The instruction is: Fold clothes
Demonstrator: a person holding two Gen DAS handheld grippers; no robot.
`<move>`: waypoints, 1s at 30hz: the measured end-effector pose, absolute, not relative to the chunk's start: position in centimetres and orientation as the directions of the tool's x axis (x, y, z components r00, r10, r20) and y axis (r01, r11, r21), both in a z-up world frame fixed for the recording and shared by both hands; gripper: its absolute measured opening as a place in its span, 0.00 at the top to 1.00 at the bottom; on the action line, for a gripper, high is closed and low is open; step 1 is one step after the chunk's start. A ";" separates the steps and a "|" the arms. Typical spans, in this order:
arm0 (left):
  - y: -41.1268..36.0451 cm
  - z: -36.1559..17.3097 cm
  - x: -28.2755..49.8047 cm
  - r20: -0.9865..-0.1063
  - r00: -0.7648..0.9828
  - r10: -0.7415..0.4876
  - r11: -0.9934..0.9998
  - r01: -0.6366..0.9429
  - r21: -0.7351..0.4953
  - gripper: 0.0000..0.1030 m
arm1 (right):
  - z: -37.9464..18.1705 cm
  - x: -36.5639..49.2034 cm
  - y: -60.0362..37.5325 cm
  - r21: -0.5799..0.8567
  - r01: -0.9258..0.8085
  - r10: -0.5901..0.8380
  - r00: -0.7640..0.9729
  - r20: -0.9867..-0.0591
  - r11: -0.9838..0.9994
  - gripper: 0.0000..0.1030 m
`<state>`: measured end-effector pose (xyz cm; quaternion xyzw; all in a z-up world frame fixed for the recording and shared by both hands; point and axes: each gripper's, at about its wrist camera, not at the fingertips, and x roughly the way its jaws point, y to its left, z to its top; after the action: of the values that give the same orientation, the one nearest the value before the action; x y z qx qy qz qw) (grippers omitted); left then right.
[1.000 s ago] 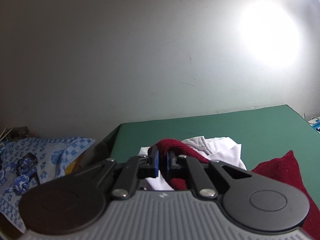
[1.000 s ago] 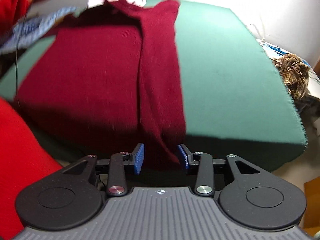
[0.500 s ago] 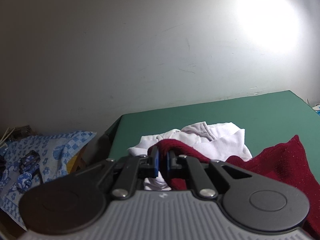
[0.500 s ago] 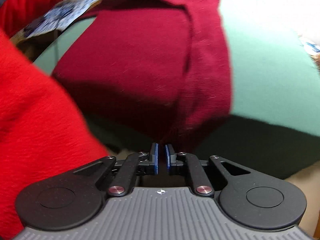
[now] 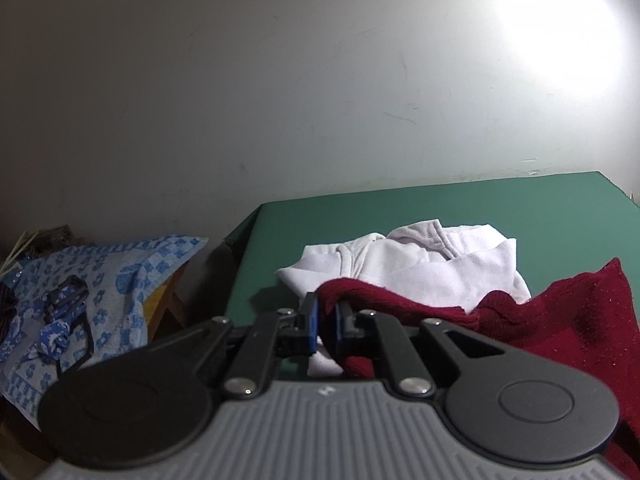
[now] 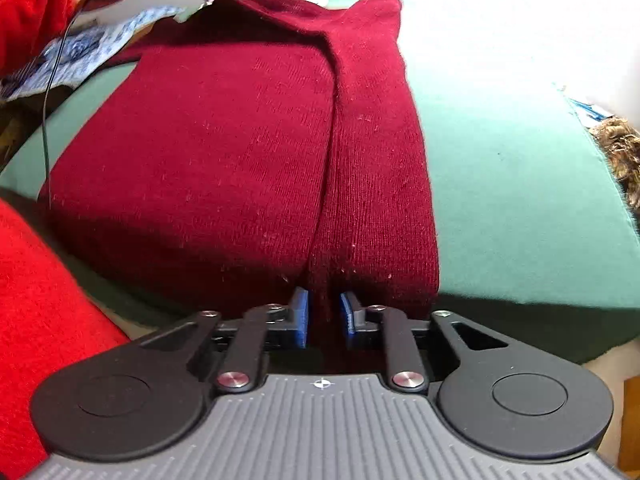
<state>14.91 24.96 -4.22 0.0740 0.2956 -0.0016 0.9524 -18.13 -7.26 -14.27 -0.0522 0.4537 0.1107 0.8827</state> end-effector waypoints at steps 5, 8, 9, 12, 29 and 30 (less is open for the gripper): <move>25.6 -3.3 14.9 -0.541 0.840 0.039 0.992 0.032 0.122 0.91 | -12.4 -18.4 -8.8 0.123 -0.217 0.228 0.569 -0.790 0.968 0.95; 26.2 -2.7 15.3 -0.532 0.846 0.040 0.995 0.015 0.099 0.91 | -12.1 -18.2 -8.6 0.214 -0.242 0.316 0.554 -0.771 0.946 0.95; 26.4 -2.6 15.5 -0.535 0.844 0.040 0.996 0.010 0.090 0.91 | -12.7 -18.1 -8.3 0.200 -0.249 0.307 0.537 -0.786 0.947 0.94; 26.2 -3.6 16.0 -0.556 0.829 0.064 0.992 0.006 0.123 0.91 | -13.6 -18.2 -7.5 0.152 -0.283 0.275 0.468 -0.840 0.947 0.91; 28.4 -4.9 11.1 -0.597 0.802 -0.010 0.999 0.034 0.028 0.73 | -12.3 -8.7 -5.5 -0.070 -0.276 0.148 0.695 -0.704 0.959 0.69; 28.5 -5.8 10.3 -0.612 0.791 -0.011 0.999 0.034 0.025 0.70 | -12.6 -8.2 -5.4 -0.075 -0.264 0.137 0.696 -0.704 0.962 0.67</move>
<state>10.30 28.54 -5.82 0.0173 0.3231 -0.0118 0.9461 -8.22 -5.42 -12.57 -0.0853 0.3739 0.1094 0.9170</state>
